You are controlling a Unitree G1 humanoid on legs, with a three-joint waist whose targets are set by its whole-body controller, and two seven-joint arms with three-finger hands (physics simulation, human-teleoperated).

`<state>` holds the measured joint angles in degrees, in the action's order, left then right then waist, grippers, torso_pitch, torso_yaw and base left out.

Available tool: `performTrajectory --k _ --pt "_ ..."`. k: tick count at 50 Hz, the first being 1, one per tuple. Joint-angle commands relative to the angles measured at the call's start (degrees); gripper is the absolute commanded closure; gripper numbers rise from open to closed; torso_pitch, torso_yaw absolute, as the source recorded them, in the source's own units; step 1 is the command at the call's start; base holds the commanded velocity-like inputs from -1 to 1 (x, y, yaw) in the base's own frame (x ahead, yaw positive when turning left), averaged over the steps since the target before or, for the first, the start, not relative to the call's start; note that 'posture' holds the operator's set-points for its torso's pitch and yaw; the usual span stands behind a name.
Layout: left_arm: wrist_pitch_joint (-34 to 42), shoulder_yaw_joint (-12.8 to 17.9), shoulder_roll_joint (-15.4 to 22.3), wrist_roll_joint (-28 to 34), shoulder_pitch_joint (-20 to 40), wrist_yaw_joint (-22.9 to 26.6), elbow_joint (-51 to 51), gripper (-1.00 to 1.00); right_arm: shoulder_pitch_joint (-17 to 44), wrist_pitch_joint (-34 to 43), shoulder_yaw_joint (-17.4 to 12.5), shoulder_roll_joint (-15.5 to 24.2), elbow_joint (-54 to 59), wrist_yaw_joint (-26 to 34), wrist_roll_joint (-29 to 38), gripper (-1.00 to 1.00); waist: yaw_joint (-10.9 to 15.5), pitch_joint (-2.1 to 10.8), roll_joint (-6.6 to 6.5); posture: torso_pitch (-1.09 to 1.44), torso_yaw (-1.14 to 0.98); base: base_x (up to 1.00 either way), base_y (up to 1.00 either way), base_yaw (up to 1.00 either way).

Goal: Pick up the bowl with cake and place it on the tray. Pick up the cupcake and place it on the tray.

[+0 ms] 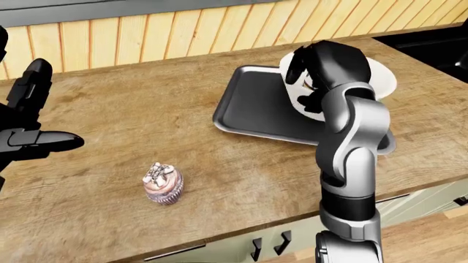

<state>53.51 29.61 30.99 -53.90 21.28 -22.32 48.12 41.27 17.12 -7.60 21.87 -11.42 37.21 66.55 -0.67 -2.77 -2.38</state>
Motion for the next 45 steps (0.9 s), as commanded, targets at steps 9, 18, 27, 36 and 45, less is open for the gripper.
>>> performTrajectory --k 9,18,27,36,45 --pt "-3.18 -0.03 1.18 1.46 1.2 0.91 -0.88 -1.0 0.84 0.12 -1.08 0.57 -1.44 -0.47 0.6 -0.44 0.12 1.12 0.21 0.0 0.0 0.0 0.0 0.0" --pt "-2.96 0.05 0.36 2.63 1.24 1.8 -0.9 -1.0 3.89 3.5 -1.56 1.16 -7.48 6.03 0.32 -0.29 0.25 1.2 0.12 0.0 0.0 0.0 0.0 0.0" --pt "-2.7 0.39 0.56 1.84 1.25 1.31 -0.58 -1.0 13.29 10.71 0.95 -2.2 -15.45 14.59 0.95 -0.11 -0.11 0.92 -0.33 0.0 0.0 0.0 0.0 0.0" --pt "-2.39 1.51 1.0 0.2 0.95 0.54 0.04 -1.0 17.03 16.09 5.0 -8.7 -20.01 20.49 -0.45 -0.13 -0.49 0.53 -0.85 0.0 0.0 0.0 0.0 0.0" --pt "-1.93 2.89 3.88 -5.42 1.2 -3.52 0.9 -1.0 16.75 14.29 7.75 -13.23 -22.71 25.86 -2.34 -0.42 -0.78 0.26 -1.28 0.0 0.0 0.0 0.0 0.0"
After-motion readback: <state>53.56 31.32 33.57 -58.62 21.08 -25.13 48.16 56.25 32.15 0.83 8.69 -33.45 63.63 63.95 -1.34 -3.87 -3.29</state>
